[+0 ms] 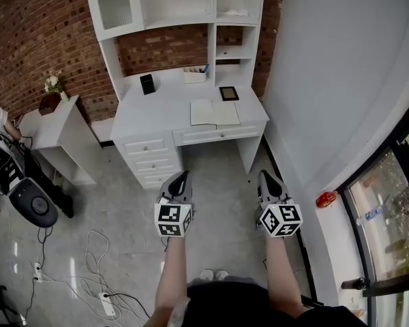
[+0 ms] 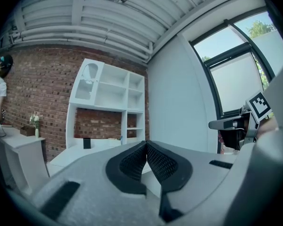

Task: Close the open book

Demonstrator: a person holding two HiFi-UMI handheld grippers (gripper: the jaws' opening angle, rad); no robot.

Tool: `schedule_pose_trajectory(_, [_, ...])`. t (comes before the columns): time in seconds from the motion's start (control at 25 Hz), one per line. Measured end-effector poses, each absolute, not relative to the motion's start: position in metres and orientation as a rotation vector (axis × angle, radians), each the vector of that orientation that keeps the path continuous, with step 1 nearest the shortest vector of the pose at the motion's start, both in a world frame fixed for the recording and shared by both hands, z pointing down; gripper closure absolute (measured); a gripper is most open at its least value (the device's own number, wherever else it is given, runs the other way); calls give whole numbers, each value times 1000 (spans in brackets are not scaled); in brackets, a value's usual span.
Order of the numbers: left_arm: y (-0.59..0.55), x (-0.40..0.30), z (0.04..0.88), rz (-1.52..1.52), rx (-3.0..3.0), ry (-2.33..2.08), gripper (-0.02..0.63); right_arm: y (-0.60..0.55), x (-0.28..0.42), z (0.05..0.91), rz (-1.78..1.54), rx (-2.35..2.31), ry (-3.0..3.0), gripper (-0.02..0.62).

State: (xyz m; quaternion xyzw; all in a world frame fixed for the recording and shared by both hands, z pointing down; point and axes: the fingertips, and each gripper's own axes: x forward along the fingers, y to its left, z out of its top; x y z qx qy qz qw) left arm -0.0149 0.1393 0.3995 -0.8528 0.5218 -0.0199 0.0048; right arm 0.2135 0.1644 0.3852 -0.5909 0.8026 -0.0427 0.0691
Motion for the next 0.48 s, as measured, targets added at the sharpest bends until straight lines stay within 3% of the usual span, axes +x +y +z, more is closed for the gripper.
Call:
schedule_pose_trajectory(0.36, [147, -23, 419, -103, -2679, 1696, 597, 163, 200, 398, -154, -1720, 2503, 595])
schedule_pose_trajectory(0.4, [148, -24, 422, -110, -2679, 1706, 597, 163, 198, 399, -161, -1701, 2513, 559])
schedule_pose_trajectory(0.48, [151, -26, 426, -123, -2675, 1726, 597, 163, 197, 399, -165, -1671, 2523, 548])
